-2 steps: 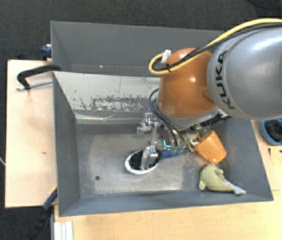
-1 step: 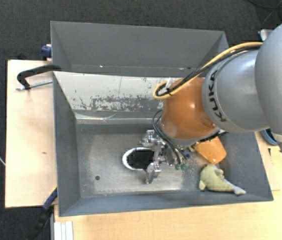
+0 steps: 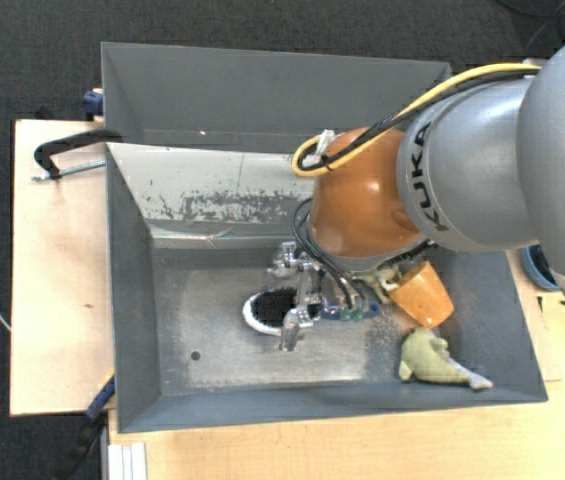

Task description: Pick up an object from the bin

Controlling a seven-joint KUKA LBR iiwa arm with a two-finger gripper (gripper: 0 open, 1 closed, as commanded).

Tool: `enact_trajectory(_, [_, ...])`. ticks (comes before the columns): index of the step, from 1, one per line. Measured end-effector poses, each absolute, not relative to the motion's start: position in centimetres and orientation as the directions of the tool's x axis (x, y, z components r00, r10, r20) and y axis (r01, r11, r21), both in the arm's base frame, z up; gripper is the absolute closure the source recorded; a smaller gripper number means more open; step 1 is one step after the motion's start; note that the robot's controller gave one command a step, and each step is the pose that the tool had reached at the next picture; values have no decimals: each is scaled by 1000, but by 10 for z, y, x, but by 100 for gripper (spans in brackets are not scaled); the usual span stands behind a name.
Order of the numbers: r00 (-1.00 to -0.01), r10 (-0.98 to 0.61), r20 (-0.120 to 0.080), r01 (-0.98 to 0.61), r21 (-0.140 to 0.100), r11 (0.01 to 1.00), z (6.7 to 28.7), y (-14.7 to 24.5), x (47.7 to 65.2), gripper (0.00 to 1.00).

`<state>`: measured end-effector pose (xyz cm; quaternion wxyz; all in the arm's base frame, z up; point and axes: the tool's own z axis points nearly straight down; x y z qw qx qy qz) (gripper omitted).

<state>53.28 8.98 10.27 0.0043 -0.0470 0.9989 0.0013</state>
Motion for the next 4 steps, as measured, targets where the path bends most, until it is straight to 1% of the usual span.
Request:
enact_trajectory(1, [-965,-263,-8,-263,2,965,120,124,549,0])
enact_trajectory(2, [-940,-341,-4,-341,2,940,72,86,550,0])
enact_trajectory(3, [-940,-341,-3,-341,2,940,74,88,551,0])
enact_trajectory(4, [-940,-340,-8,-340,2,940,76,89,552,100])
